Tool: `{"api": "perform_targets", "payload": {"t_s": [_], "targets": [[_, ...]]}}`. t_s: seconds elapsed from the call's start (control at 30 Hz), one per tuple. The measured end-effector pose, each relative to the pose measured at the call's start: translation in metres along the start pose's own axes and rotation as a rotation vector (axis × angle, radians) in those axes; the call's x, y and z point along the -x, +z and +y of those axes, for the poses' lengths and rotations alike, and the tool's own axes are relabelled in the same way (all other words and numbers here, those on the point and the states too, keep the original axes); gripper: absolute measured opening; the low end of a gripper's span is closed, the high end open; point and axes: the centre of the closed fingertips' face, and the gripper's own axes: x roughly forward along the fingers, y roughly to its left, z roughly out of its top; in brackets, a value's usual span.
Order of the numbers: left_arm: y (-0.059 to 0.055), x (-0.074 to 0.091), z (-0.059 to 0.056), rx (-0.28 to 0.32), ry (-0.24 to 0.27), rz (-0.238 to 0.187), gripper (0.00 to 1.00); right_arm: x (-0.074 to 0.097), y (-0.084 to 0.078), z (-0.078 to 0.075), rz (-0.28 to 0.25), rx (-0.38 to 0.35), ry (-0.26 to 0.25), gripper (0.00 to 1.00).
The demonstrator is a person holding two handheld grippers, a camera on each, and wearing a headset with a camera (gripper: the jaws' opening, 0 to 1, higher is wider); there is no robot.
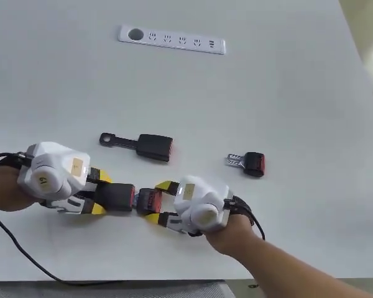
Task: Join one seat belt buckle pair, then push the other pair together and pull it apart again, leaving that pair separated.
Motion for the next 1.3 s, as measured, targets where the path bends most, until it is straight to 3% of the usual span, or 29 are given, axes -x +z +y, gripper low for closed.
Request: {"api": "perform_targets", "payload": {"t_s": [0.57, 0.9, 0.97, 1.03, 1.1, 1.13, 1.23, 1.3], "targets": [[-0.001, 0.000, -0.002, -0.016, -0.011, 0.006, 0.32, 0.000, 0.001, 0.001, -0.009, 0.008, 0.022, 0.32], [0.001, 0.001, -0.003, -0.009, 0.003, 0.023, 0.34, -0.001, 0.002, 0.002, 0.002, 0.012, 0.020, 0.35], [0.001, 0.001, -0.002, 0.015, 0.027, 0.030, 0.35, -0.001, 0.000, 0.002, 0.011, -0.028, 0.020, 0.37], [-0.003, 0.004, -0.003, 0.007, 0.036, 0.075, 0.43, 0.001, 0.003, -0.002, -0.011, -0.040, 0.000, 0.42], [0.001, 0.009, -0.007, -0.016, 0.040, 0.058, 0.59, 0.007, 0.020, -0.003, -0.112, -0.065, -0.011, 0.54], [0.004, 0.011, -0.006, -0.003, 0.053, 0.046, 0.67, 0.008, 0.022, -0.004, -0.125, -0.074, -0.016, 0.59], [0.011, 0.020, -0.002, 0.059, 0.088, 0.005, 0.70, 0.019, 0.022, -0.009, -0.133, -0.094, -0.032, 0.72], [0.014, 0.024, 0.002, 0.043, 0.109, -0.001, 0.73, 0.024, 0.019, -0.010, -0.138, -0.095, -0.035, 0.73]]}}
